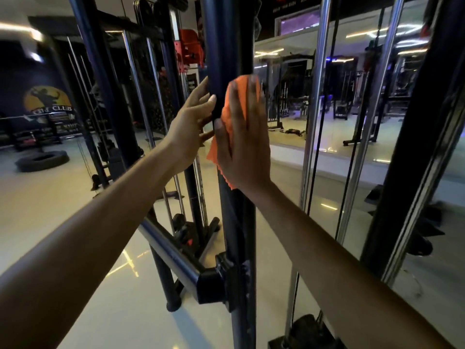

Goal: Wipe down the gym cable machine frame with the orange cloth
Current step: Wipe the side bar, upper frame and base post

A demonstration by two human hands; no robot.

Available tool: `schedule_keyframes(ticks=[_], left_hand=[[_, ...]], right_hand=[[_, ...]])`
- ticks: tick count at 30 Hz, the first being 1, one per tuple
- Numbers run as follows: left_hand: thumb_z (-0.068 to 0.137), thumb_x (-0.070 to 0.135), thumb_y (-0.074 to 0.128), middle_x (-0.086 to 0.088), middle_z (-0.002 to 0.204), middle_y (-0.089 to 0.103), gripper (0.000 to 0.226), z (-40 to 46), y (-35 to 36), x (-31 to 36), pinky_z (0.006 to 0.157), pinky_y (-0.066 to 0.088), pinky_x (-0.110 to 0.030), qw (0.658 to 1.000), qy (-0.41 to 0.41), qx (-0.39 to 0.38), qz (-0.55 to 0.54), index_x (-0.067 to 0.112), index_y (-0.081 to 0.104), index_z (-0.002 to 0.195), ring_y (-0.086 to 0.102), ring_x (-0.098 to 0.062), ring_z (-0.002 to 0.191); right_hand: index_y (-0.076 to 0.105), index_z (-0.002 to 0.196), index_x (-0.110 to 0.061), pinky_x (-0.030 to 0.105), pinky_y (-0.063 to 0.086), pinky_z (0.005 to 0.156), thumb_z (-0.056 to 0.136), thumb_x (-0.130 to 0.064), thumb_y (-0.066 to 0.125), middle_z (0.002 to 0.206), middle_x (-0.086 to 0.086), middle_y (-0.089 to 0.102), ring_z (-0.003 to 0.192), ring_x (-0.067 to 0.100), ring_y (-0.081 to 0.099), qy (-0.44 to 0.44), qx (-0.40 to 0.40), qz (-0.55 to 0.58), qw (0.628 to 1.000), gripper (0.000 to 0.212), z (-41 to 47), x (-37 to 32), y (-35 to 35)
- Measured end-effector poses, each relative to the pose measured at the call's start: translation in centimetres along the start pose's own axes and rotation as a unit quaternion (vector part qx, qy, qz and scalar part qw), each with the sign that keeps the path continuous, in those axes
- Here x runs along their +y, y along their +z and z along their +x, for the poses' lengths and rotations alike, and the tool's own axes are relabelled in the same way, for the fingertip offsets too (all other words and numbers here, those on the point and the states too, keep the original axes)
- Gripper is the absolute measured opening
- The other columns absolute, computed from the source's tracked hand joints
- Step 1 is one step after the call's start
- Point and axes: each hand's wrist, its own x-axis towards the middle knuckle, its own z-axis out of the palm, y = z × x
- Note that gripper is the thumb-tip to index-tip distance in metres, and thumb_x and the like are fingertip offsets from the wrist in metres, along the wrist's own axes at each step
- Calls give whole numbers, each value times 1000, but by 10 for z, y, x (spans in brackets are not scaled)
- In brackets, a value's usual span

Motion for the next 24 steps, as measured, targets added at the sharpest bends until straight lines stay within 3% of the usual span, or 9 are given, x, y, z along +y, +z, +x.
schedule_keyframes(ticks=[3,7,9,13,17,21,24], left_hand=[[102,44,61,3,166,46,63,-3,-1,-6,123,33,-63,1000,-10,3,12,50,38,161,46,-28,151],[111,35,52,9,153,60,58,-20,9,-26,120,39,-54,999,-18,10,46,43,32,165,60,-15,138],[110,37,54,7,154,59,60,-31,13,-39,121,39,-56,998,-31,15,48,43,32,165,59,-15,139],[111,36,53,10,158,56,58,-49,22,-57,121,38,-55,997,-51,26,43,41,33,165,54,-14,144],[111,36,54,3,173,33,63,-55,27,-63,124,35,-56,996,-64,56,32,40,27,168,44,-18,151],[111,37,53,5,172,35,62,-60,25,-76,126,33,-56,996,-69,50,29,41,27,167,41,-18,153],[109,40,55,6,168,42,64,-65,23,-85,125,33,-57,996,-65,43,35,41,29,167,44,-16,152]], right_hand=[[24,171,-7,59,21,132,115,-29,52,181,21,7,168,38,5,10,1,8,1000,66,-19,5,3],[18,172,-12,62,30,129,115,-31,53,182,18,1,168,39,4,35,-67,2,997,70,-144,26,9],[13,171,-15,63,33,127,115,-34,53,182,16,0,168,42,6,45,-106,0,993,71,-191,33,7],[14,171,-9,59,19,134,113,-27,55,180,25,4,168,39,5,51,-79,54,994,73,-140,22,7],[25,167,4,61,24,131,112,-17,57,176,32,13,166,44,14,36,-18,94,995,66,-66,18,5],[20,171,-6,55,19,135,115,-26,54,179,25,8,168,40,7,57,-69,62,994,68,-139,28,7],[14,171,-15,61,36,126,116,-32,52,181,19,3,167,41,10,62,-142,33,987,69,-230,46,5]])
